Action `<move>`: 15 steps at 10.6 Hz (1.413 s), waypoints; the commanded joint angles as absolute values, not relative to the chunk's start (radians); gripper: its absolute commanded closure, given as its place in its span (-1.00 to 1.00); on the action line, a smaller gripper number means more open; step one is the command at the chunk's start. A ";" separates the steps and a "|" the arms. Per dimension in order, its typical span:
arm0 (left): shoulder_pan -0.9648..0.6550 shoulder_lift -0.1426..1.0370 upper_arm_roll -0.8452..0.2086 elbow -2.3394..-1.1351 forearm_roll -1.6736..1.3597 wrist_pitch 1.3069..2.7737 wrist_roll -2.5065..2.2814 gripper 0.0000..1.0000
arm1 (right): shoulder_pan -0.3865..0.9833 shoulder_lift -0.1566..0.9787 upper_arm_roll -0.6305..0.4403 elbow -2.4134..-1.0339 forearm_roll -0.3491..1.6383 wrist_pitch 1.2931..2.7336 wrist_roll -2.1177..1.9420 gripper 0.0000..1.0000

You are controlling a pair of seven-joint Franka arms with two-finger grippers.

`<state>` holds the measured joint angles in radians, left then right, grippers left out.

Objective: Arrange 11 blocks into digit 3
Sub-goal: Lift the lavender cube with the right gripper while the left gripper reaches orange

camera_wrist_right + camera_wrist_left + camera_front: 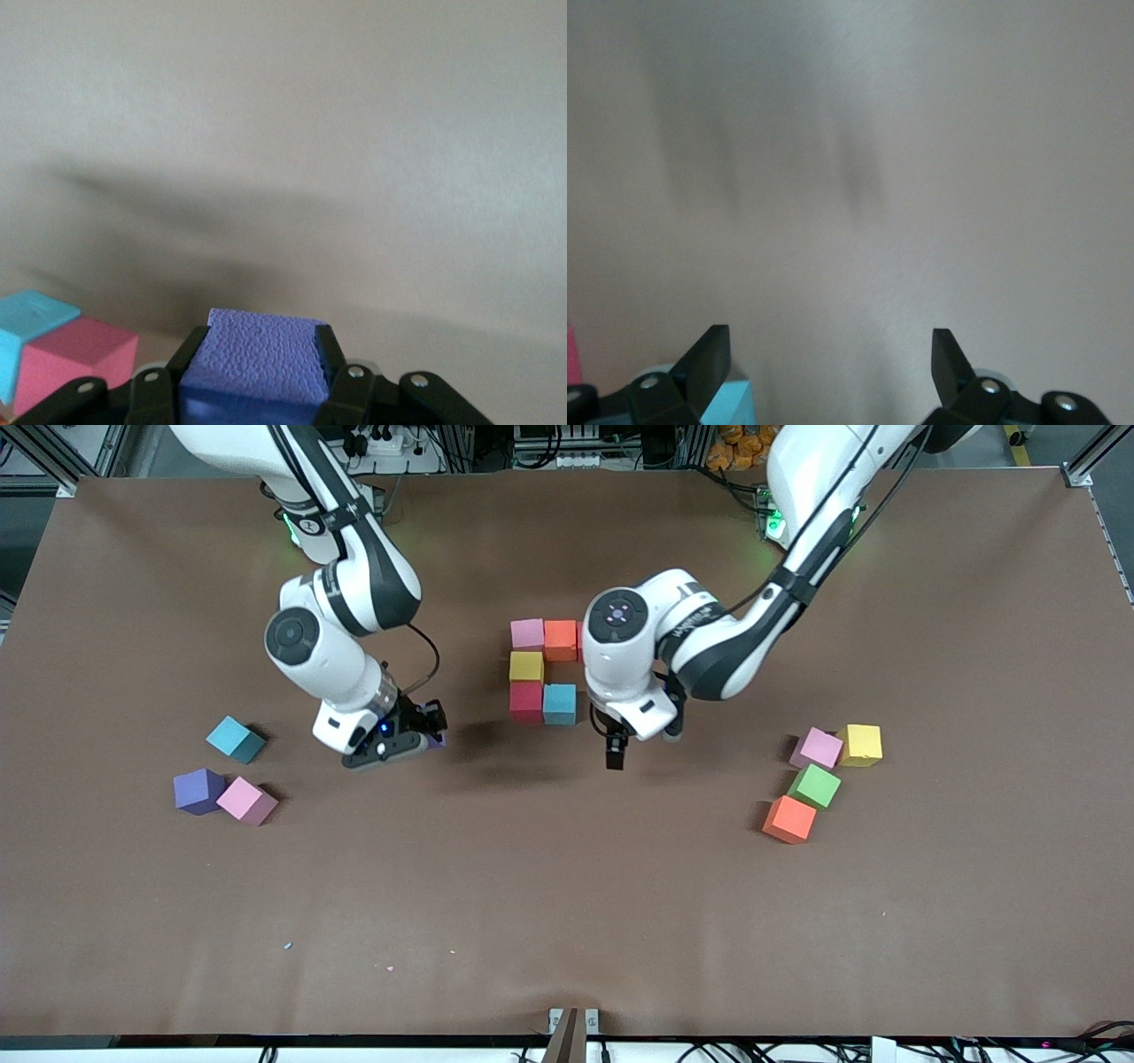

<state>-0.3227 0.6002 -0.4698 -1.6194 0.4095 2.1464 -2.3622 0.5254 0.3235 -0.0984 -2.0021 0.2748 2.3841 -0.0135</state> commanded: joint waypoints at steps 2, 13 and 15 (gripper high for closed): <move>-0.226 0.555 -0.479 -1.631 0.388 2.097 -2.110 -1.00 | 0.600 0.536 -0.141 -1.699 0.268 2.251 0.142 -0.02; 0.040 0.538 -0.471 -1.624 0.333 2.043 -0.638 -1.00 | 0.796 0.669 -0.160 -1.687 0.273 2.353 0.557 -0.03; 0.052 0.546 -0.469 -1.624 0.336 2.046 -0.469 -1.00 | 0.808 0.666 -0.160 -1.704 0.272 2.372 0.561 -0.04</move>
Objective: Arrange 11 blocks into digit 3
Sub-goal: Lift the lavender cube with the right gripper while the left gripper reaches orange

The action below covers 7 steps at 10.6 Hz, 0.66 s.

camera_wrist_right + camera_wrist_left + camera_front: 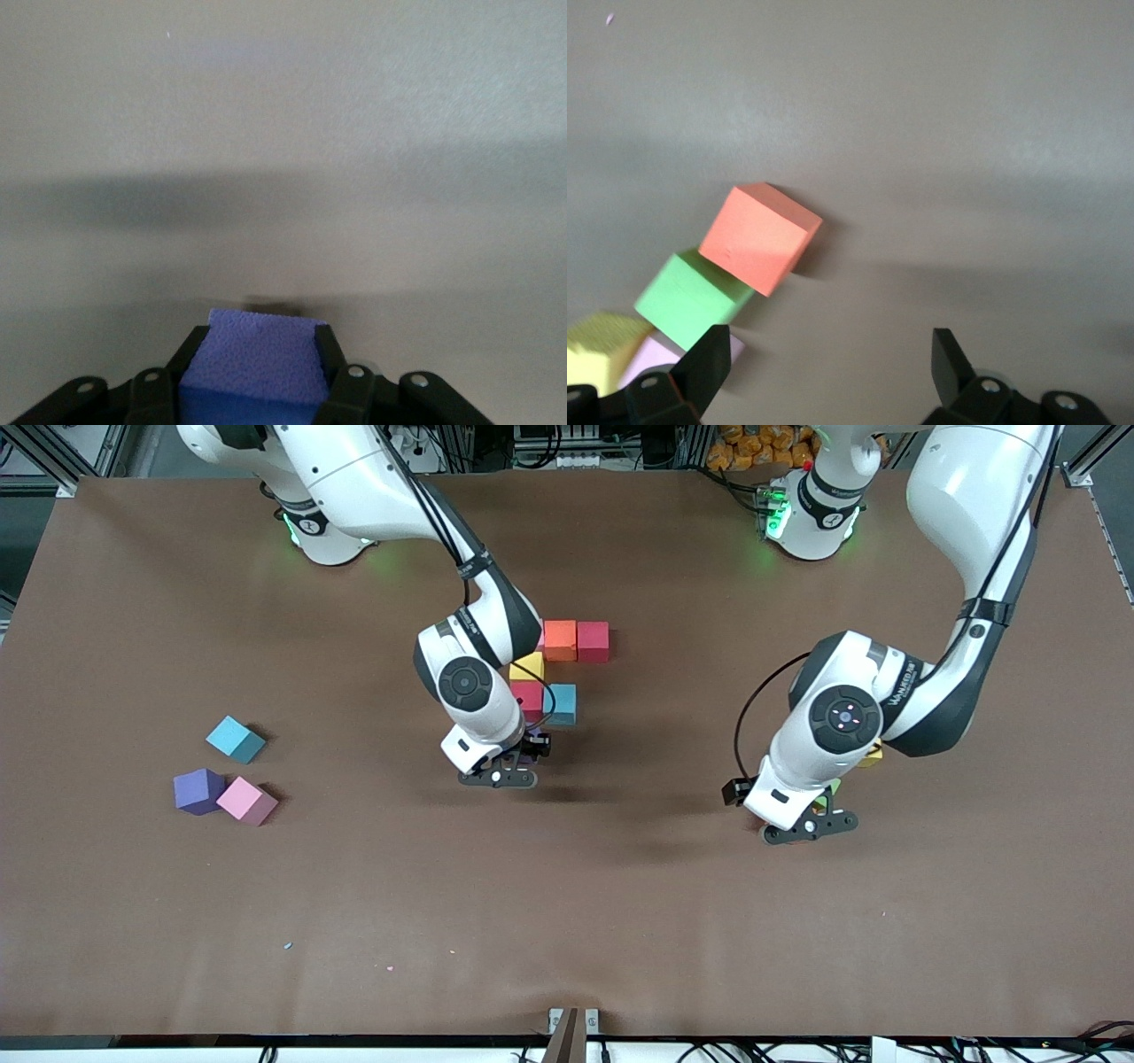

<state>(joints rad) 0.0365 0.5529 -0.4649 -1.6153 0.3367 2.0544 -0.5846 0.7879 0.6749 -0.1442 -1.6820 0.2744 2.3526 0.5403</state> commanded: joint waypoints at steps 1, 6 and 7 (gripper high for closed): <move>0.063 0.551 -0.469 -1.626 0.336 2.051 -0.413 -1.00 | 0.808 0.663 -0.160 -1.712 0.272 2.370 0.561 -0.04; 0.109 0.612 -0.465 -1.629 0.337 2.120 -0.238 -1.00 | 0.816 0.647 -0.160 -1.743 0.268 2.373 0.561 -0.04; 0.110 0.626 -0.465 -1.629 0.336 2.140 -0.236 -1.00 | 0.818 0.647 -0.160 -1.743 0.268 2.373 0.561 -0.04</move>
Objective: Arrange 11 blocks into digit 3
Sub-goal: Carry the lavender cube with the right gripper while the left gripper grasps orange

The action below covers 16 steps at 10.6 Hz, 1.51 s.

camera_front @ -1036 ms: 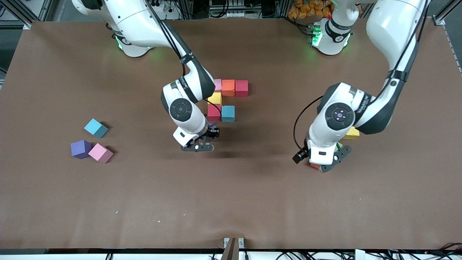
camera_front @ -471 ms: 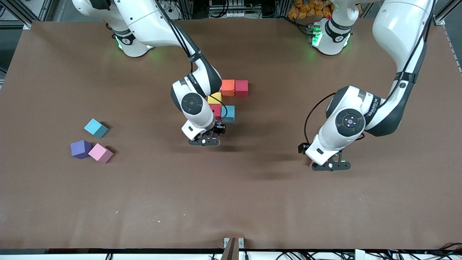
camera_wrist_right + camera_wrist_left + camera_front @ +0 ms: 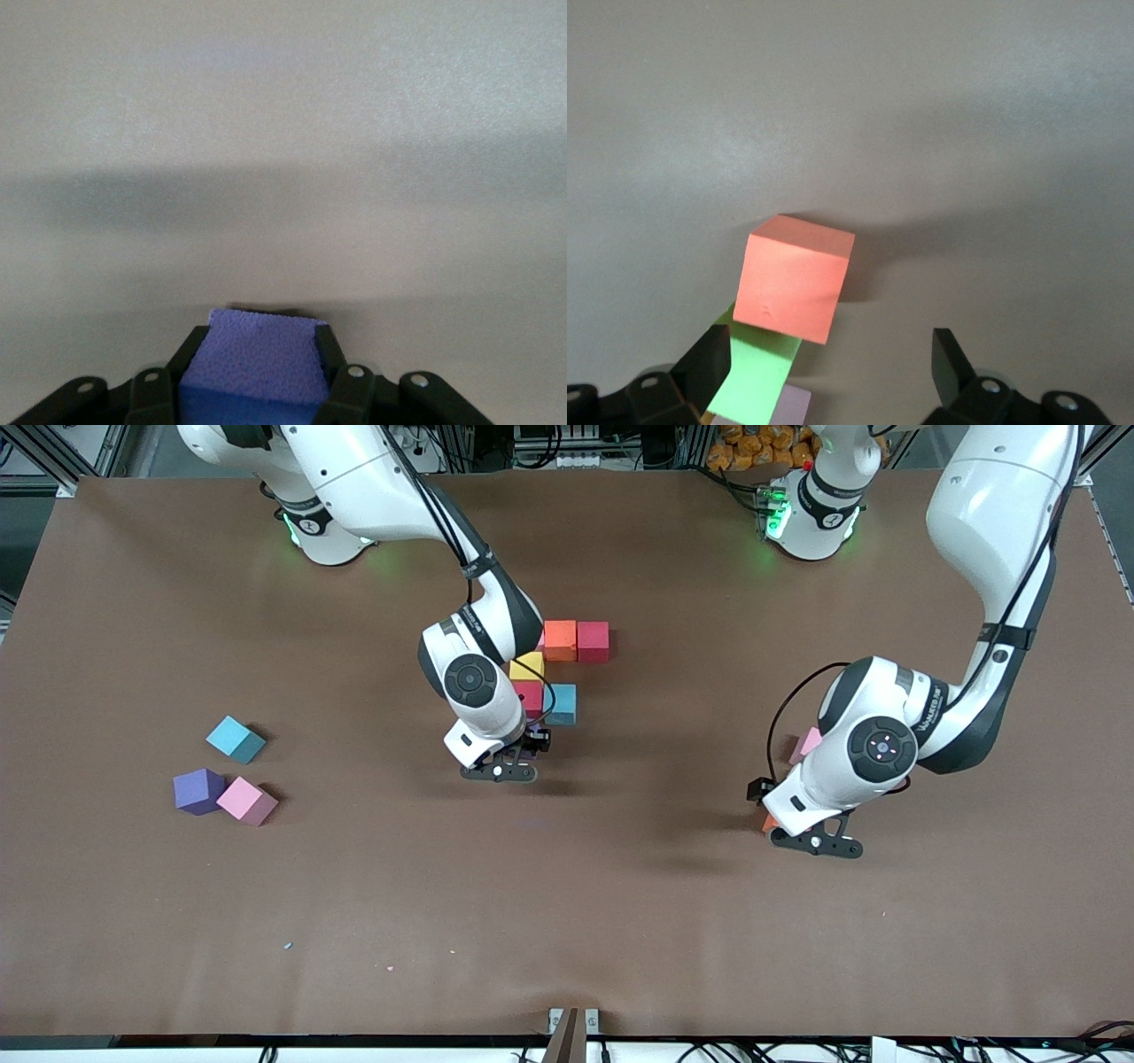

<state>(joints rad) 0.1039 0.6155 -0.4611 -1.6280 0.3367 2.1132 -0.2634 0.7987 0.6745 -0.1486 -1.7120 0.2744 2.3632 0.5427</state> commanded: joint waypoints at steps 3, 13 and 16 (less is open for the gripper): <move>0.130 0.647 -0.463 -1.618 0.336 2.152 -0.236 -1.00 | 0.828 0.646 -0.160 -1.758 0.268 2.387 0.565 -0.05; 0.137 0.715 -0.440 -1.618 0.410 2.189 -0.149 -1.00 | 0.830 0.624 -0.156 -1.818 0.267 2.439 0.563 -0.07; 0.124 0.727 -0.442 -1.621 0.410 2.194 -0.126 -1.00 | 0.834 0.624 -0.155 -1.816 0.268 2.439 0.564 -1.00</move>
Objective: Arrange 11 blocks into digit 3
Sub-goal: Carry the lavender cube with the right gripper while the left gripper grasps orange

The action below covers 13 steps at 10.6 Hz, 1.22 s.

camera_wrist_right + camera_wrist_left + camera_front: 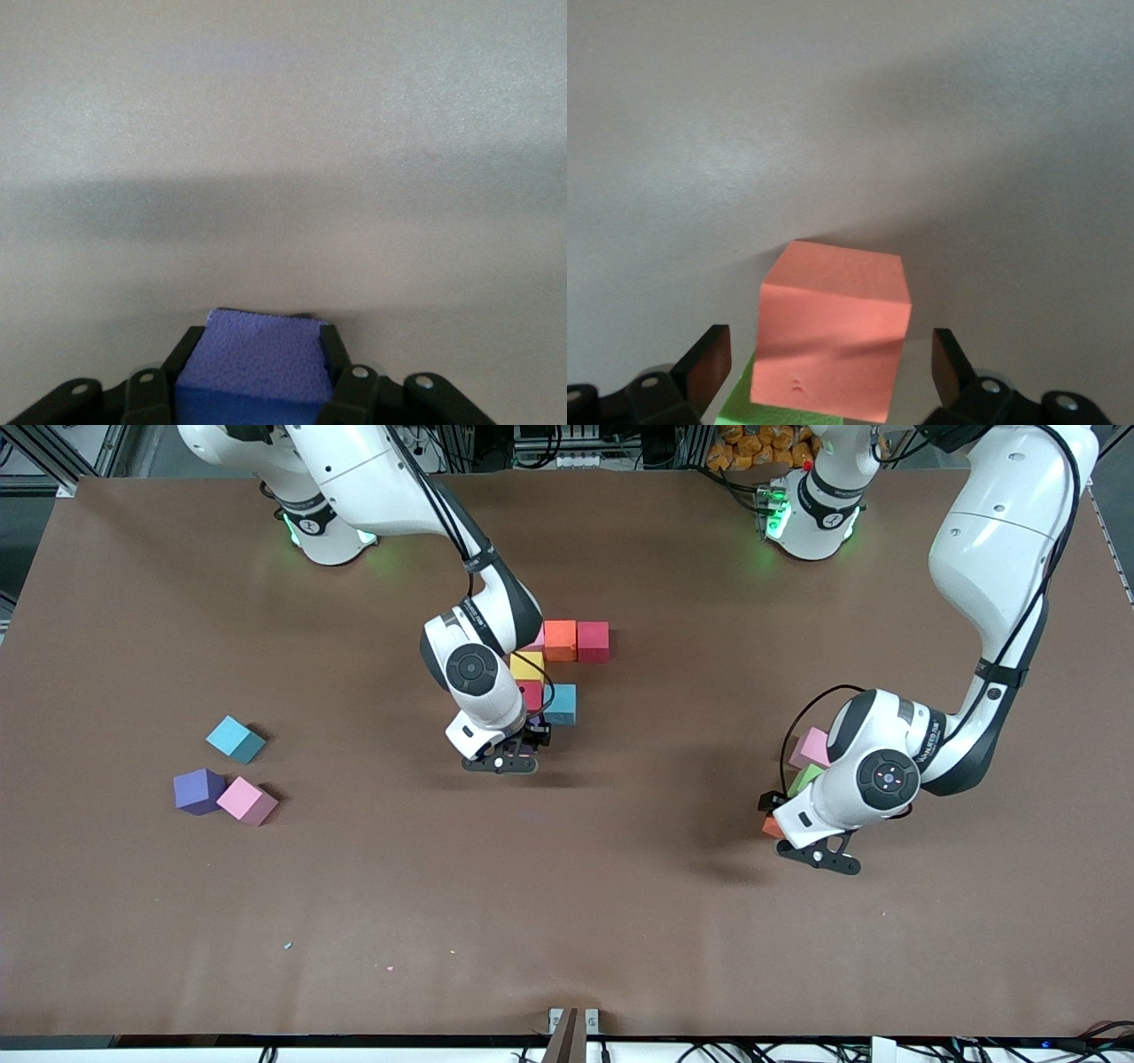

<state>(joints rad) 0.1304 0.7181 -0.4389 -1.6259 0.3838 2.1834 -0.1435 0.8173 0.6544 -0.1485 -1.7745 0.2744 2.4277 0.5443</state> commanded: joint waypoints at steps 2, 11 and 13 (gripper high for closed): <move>0.129 0.736 -0.442 -1.620 0.408 2.194 -0.098 -1.00 | 0.833 0.623 -0.155 -1.810 0.273 2.438 0.565 -1.00; 0.137 0.756 -0.440 -1.618 0.399 2.194 -0.014 -0.86 | 0.666 0.520 -0.150 -1.733 0.272 2.257 0.415 -1.00; 0.137 0.756 -0.440 -1.617 0.402 2.194 -0.014 -0.61 | 0.574 0.511 -0.150 -1.733 0.270 2.238 0.236 -1.00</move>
